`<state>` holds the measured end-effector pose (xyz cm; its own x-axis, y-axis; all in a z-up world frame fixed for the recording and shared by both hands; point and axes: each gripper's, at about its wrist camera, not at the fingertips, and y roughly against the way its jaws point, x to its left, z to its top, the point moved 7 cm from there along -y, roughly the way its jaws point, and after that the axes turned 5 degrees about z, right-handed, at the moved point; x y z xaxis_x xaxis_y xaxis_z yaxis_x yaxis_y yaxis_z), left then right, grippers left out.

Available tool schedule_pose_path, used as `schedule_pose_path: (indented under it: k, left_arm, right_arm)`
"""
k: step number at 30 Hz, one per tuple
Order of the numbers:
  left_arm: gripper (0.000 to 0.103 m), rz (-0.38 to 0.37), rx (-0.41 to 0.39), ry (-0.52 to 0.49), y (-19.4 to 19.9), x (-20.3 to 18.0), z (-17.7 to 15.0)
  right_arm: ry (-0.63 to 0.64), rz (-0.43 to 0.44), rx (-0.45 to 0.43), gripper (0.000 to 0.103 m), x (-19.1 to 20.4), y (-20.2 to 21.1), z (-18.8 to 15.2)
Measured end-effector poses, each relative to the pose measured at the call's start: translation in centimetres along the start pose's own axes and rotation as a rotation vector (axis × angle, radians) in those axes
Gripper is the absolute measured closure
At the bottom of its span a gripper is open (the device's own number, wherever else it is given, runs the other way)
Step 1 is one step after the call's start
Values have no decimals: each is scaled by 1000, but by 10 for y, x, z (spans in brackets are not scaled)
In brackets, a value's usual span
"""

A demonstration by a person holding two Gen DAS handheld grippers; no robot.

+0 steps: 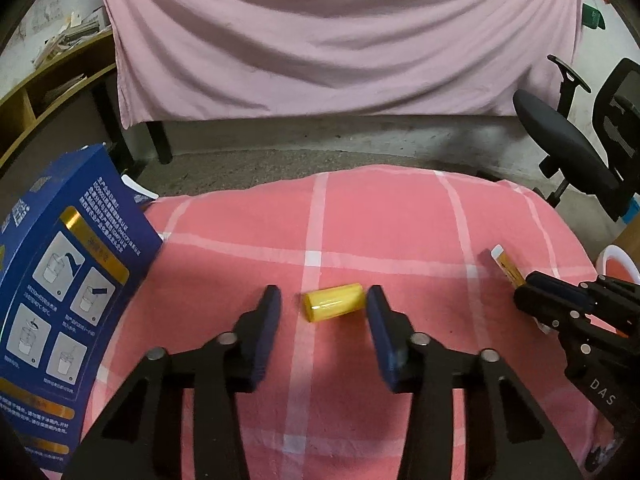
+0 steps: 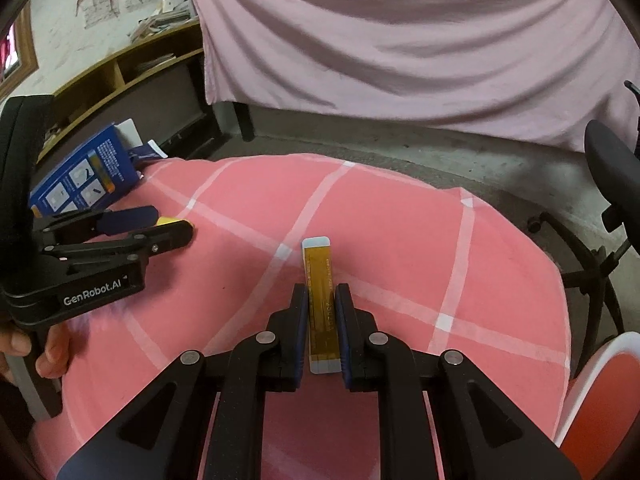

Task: Collect trash
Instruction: 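Grasp yellow cylinder with left tool while right tool grasps yellow stick packet, then carry the yellow cylinder and stick packet over the bucket with both tools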

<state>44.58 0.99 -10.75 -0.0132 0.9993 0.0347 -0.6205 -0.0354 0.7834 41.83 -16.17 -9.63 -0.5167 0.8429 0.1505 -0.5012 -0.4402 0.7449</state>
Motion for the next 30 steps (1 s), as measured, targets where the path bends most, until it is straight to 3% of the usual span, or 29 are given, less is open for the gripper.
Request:
schedule_pose_path:
  k: [3, 10, 15, 22, 30]
  left_arm:
    - [76, -5, -6, -10, 1, -3, -2]
    - [76, -4, -33, -9, 10, -3, -8]
    - [76, 2, -89, 20, 28, -1, -11]
    - [76, 21, -244, 30, 65, -8, -15]
    - [76, 7, -489, 40, 117, -23, -19]
  right_arm:
    - [-1, -4, -15, 91, 0, 3, 0]
    - [-19, 10, -99, 91, -3, 17, 4]
    - [-21, 21, -208, 91, -3, 38, 7]
    - [9, 13, -390, 91, 8, 76, 8]
    - [-11, -4, -574, 91, 8, 118, -1]
